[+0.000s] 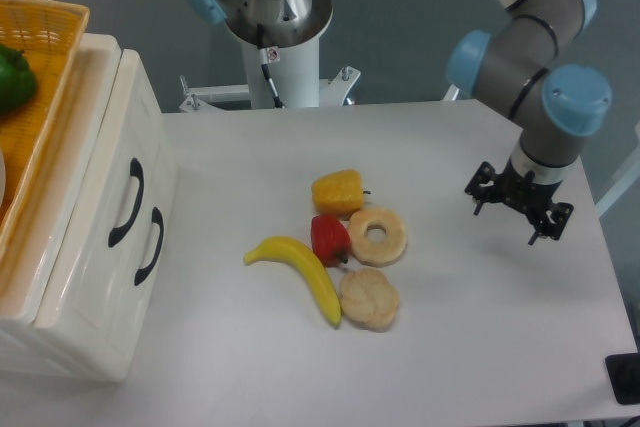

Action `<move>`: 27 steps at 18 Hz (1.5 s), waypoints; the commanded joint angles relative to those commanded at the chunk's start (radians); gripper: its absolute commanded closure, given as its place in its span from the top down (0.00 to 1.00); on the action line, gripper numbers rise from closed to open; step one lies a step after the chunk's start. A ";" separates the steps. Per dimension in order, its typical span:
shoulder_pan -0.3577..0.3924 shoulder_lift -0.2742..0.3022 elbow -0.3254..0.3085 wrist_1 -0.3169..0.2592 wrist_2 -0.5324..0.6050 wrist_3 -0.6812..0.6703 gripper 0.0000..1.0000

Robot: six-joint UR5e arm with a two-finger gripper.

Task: Slide open the top white drawer
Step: 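Move the gripper across the table toward the upper drawer's black handle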

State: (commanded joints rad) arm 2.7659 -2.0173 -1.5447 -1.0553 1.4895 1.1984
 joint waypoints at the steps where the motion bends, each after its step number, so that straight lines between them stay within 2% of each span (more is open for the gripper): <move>1: -0.011 0.008 -0.002 -0.002 0.000 -0.020 1.00; 3: -0.041 0.031 -0.015 -0.005 0.002 -0.078 1.00; 6: -0.104 0.054 -0.028 -0.005 0.000 -0.303 1.00; 11: -0.225 0.083 -0.021 -0.005 -0.011 -0.540 1.00; 15: -0.284 0.084 -0.009 -0.014 -0.026 -0.667 1.00; 18: -0.299 0.084 -0.009 -0.018 -0.026 -0.678 1.00; 19: -0.308 0.089 -0.009 -0.035 -0.031 -0.680 1.00; 21: -0.330 0.115 -0.005 -0.101 -0.064 -0.701 1.00; 23: -0.363 0.117 0.008 -0.162 -0.118 -0.733 1.00; 27: -0.449 0.120 0.015 -0.189 -0.175 -0.801 1.00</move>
State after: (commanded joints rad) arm 2.3165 -1.8975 -1.5294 -1.2440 1.3148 0.3975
